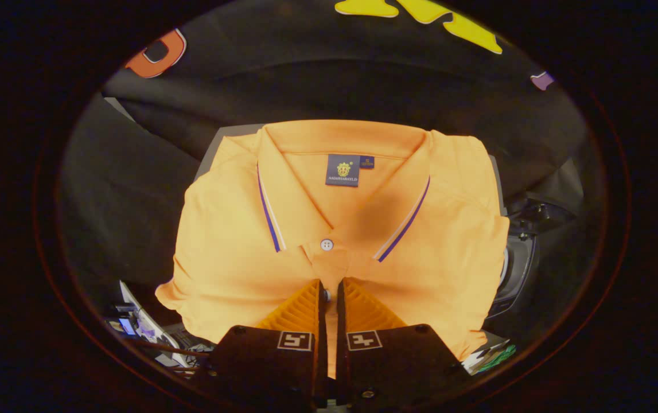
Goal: Put the clothes into the washing machine and then close the washing machine lid.
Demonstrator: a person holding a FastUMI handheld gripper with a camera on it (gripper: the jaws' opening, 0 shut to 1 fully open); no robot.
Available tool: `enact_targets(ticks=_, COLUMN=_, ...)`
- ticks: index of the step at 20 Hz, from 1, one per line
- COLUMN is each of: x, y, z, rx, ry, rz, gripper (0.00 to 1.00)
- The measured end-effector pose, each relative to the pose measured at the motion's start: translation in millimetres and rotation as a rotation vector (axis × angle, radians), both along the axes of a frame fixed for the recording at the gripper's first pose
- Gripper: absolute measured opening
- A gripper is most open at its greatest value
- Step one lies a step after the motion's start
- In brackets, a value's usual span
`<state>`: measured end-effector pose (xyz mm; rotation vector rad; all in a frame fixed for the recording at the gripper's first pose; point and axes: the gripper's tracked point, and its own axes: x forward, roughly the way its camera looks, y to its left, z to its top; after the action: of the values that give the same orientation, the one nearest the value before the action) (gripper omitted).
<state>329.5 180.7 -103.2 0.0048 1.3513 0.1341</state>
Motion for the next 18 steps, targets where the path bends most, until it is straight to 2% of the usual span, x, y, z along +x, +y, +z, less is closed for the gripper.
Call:
enact_targets(ticks=8, x=0, y=-5, z=27, rx=0.039, ry=-0.018, rz=-0.035, gripper=0.09)
enact_targets(ticks=18, x=6, y=-36, z=96, rx=0.09, ry=-0.088, rz=-0.134, gripper=0.09)
